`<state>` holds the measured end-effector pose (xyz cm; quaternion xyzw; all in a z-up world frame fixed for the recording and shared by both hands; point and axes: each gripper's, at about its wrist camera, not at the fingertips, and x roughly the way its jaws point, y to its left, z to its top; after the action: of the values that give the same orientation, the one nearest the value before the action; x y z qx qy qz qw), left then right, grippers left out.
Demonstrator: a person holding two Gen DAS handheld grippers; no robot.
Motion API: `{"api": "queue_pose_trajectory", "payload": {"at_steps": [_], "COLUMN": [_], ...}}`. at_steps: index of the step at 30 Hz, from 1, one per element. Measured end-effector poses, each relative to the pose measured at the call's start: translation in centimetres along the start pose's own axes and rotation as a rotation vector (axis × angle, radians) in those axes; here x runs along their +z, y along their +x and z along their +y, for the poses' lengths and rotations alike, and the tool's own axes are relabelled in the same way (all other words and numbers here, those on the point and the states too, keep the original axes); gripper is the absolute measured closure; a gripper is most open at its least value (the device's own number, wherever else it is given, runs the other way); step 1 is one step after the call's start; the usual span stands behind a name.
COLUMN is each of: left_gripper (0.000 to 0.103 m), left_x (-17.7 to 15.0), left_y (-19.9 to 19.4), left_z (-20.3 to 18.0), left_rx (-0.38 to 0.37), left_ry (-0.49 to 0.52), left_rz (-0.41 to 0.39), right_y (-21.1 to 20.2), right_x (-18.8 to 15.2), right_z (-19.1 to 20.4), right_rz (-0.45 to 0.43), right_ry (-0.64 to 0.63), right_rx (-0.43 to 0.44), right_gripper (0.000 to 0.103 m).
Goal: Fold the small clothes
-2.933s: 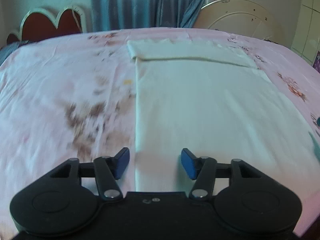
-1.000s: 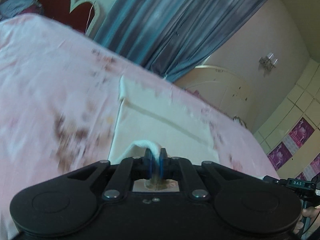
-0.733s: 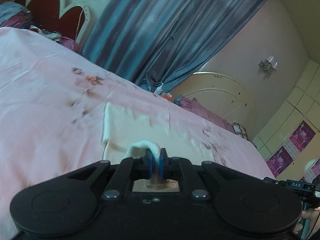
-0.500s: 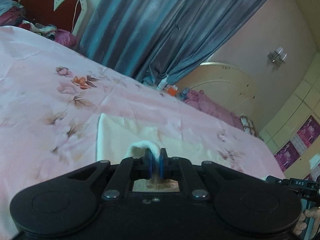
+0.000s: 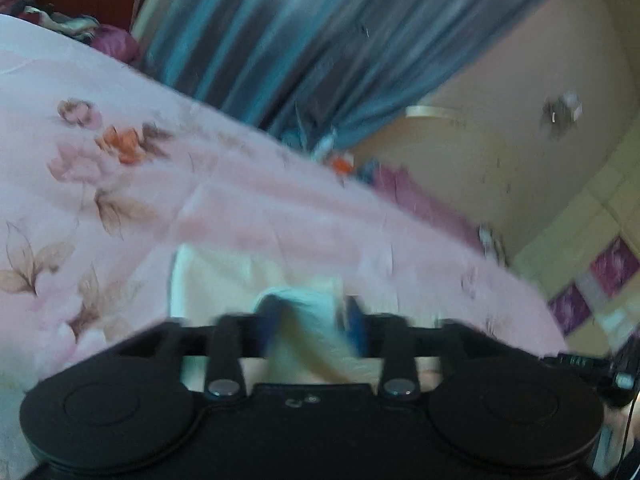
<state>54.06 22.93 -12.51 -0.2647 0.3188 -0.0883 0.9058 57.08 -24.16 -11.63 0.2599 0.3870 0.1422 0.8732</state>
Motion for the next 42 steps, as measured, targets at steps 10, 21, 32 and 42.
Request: {"api": "queue_pose_trajectory", "payload": {"at_steps": [10, 21, 32, 42], "left_gripper": [0.060, 0.100, 0.100, 0.079], "left_x": [0.5, -0.3, 0.0, -0.8], "left_y": [1.4, 3.6, 3.9, 2.1], "left_z": [-0.3, -0.2, 0.6, -4.1], "left_rx": [0.052, 0.112, 0.119, 0.023], "left_ry": [0.184, 0.258, 0.199, 0.289], "left_rz": [0.094, 0.153, 0.092, 0.055], "right_y": [0.6, 4.2, 5.3, 5.2], "right_x": [0.2, -2.2, -1.4, -2.9], "right_z": [-0.2, 2.0, 2.2, 7.7], "right_rz": [0.020, 0.124, 0.094, 0.077], "right_ry": [-0.090, -0.359, -0.370, -0.400], "right_rx": [-0.026, -0.181, -0.223, -0.077], "right_gripper": [0.067, 0.101, 0.102, 0.095]}}
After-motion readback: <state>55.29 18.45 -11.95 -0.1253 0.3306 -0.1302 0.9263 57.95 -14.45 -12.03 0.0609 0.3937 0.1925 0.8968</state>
